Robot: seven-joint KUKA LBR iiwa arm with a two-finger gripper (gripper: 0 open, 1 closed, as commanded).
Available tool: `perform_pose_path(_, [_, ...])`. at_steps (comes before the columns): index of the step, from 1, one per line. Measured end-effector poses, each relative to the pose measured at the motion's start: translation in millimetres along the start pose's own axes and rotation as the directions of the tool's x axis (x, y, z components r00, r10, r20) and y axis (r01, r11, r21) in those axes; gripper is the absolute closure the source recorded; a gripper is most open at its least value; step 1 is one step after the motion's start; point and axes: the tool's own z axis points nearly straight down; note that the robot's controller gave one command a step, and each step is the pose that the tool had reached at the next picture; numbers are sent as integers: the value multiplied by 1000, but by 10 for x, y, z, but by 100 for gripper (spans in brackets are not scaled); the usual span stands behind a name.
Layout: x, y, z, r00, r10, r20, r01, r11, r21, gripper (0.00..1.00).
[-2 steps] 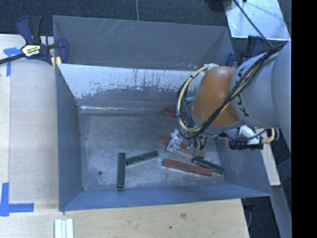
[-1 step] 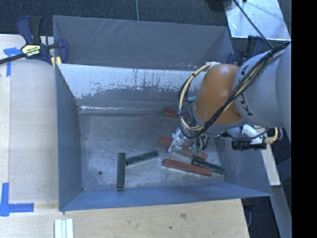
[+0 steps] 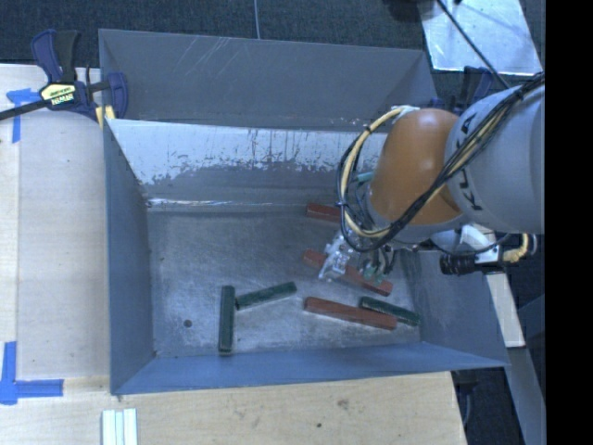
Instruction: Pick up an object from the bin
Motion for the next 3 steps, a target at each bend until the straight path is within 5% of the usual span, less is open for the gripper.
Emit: perform_pose_path(3, [-15, 3, -393, 1000, -1, 6, 1, 1000, -3, 100])
